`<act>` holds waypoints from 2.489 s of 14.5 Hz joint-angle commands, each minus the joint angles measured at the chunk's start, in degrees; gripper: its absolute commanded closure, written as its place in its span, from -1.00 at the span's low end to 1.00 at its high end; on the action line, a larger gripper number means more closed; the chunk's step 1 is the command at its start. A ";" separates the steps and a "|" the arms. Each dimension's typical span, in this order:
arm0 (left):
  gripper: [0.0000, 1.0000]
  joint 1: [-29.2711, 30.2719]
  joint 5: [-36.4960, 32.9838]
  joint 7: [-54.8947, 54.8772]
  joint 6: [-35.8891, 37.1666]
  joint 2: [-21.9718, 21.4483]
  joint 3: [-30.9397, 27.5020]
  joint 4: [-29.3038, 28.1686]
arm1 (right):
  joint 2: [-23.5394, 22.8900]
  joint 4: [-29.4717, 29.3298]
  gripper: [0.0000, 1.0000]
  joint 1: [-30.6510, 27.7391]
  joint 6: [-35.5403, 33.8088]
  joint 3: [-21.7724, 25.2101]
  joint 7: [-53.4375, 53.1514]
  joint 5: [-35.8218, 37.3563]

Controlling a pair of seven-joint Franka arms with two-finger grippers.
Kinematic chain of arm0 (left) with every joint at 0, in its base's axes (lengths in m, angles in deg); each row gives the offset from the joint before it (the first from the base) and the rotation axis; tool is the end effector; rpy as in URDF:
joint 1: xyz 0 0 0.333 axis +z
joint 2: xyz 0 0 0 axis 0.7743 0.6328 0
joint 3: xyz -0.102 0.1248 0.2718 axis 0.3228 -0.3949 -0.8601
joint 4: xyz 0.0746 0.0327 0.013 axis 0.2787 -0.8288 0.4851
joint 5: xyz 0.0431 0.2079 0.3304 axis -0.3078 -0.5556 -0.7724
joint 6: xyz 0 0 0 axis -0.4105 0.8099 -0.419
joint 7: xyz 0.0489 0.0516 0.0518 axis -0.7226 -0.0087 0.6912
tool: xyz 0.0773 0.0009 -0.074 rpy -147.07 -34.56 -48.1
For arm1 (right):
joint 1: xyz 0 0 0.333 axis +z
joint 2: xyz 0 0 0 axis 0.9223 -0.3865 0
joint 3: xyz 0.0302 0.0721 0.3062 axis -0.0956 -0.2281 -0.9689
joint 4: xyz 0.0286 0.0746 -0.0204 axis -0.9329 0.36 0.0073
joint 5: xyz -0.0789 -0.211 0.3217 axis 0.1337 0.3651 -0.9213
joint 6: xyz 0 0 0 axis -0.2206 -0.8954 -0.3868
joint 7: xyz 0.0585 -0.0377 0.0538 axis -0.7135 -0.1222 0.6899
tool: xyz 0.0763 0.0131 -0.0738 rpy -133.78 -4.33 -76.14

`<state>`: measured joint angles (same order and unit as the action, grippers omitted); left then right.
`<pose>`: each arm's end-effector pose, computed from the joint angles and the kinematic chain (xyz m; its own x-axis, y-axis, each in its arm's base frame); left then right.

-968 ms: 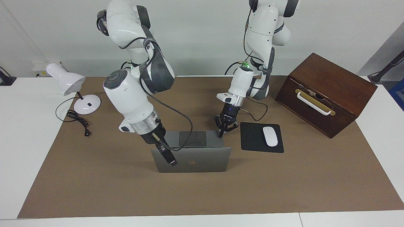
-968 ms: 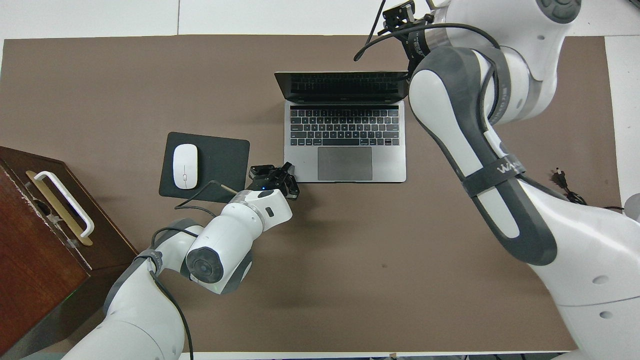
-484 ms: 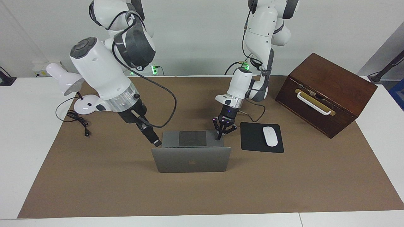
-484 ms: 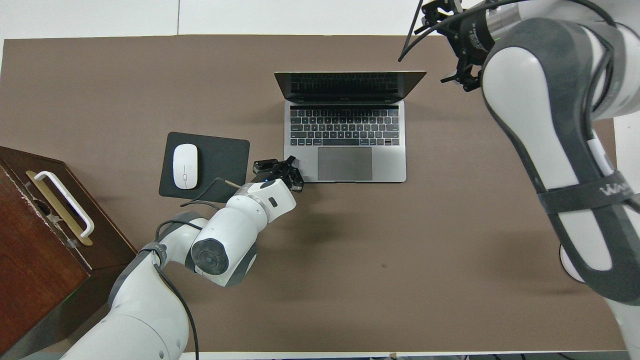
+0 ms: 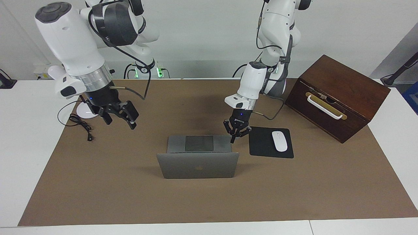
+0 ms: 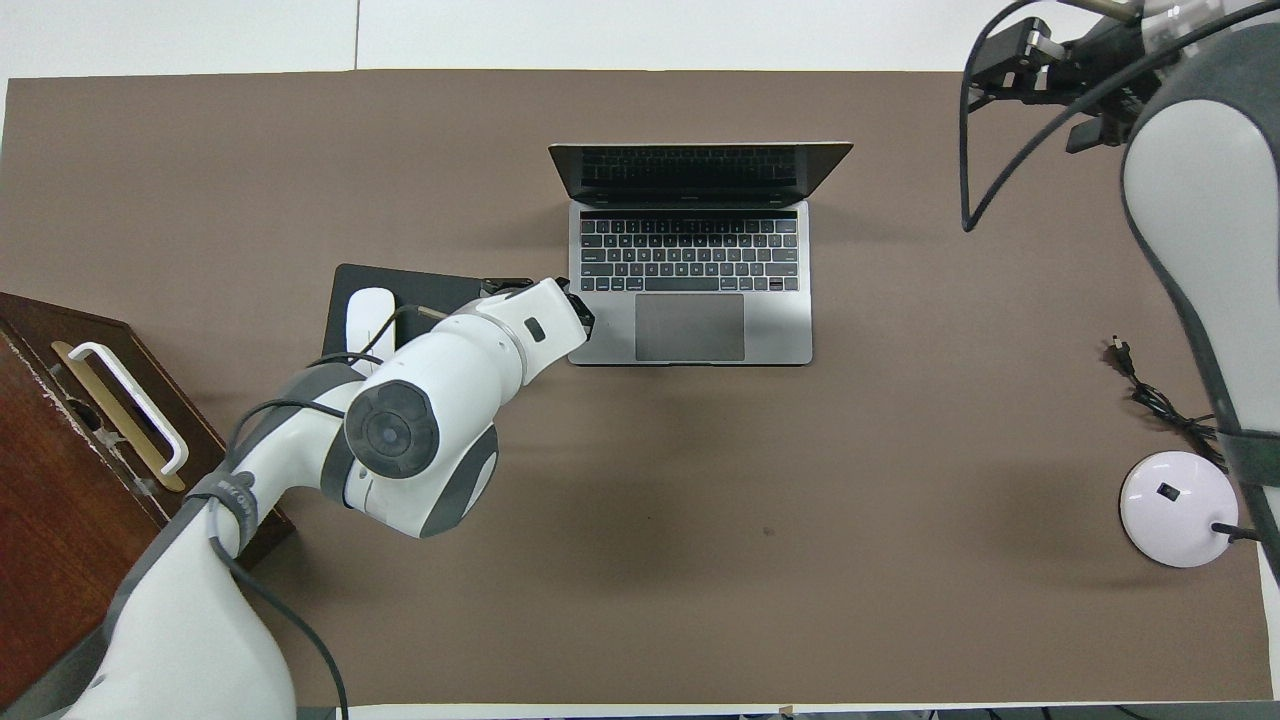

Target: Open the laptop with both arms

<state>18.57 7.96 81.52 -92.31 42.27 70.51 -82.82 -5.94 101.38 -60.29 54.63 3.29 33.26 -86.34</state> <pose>0.5270 -0.3138 0.3811 0.7886 -0.3245 0.5223 -0.4129 -0.9089 0.0588 0.6612 0.0718 0.6290 0.9638 -0.2273 0.1391 -0.2155 -0.9719 -0.0947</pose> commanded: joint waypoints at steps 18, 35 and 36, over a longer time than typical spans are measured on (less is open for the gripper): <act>-1.00 19.33 -0.58 -14.72 58.08 -18.72 -1.56 15.67 | 22.37 29.41 -1.00 -6.10 4.24 -0.99 21.54 2.84; -1.00 32.62 -0.49 -17.14 68.12 -19.34 -1.21 21.47 | 21.40 28.97 -1.00 -5.74 4.06 -1.16 19.78 3.11; -1.00 32.53 -0.49 -17.03 68.21 -19.16 -0.86 21.92 | 21.31 28.97 -1.00 -5.74 4.15 -1.16 19.78 3.11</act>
<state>51.28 7.93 62.42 -25.77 22.52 69.00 -62.82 15.16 129.41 -65.44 58.24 2.71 54.12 -82.44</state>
